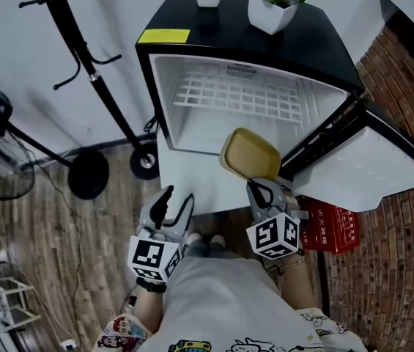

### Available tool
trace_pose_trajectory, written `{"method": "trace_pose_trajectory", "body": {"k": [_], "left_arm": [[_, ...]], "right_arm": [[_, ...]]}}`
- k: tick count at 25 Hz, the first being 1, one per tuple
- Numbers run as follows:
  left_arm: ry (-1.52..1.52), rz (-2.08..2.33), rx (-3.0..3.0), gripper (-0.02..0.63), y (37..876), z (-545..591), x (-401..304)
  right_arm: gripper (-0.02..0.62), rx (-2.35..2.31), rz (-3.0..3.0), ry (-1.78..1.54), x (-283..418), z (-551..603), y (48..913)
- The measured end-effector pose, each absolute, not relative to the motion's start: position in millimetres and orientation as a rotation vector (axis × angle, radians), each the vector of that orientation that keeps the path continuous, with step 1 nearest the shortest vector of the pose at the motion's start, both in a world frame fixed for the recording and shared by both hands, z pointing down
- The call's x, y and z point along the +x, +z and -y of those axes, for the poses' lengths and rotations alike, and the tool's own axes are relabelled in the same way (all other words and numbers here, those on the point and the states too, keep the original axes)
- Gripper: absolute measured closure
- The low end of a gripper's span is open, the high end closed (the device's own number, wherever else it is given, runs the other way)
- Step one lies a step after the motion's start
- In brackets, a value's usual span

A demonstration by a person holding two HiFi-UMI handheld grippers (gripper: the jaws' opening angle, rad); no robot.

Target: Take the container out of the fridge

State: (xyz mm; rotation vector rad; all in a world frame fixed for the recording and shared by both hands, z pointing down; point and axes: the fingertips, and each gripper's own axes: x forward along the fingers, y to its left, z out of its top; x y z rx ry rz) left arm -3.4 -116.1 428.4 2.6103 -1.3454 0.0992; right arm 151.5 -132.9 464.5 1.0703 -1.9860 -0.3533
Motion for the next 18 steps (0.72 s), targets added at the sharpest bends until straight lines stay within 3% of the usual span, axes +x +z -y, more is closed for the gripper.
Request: {"method": "trace_pose_trajectory", "body": {"k": [18], "left_arm": [[0.124,1.234,2.683,0.433,428,127,47]], "right_arm": [[0.583,1.347,2.284,-0.014,190,118,445]]}}
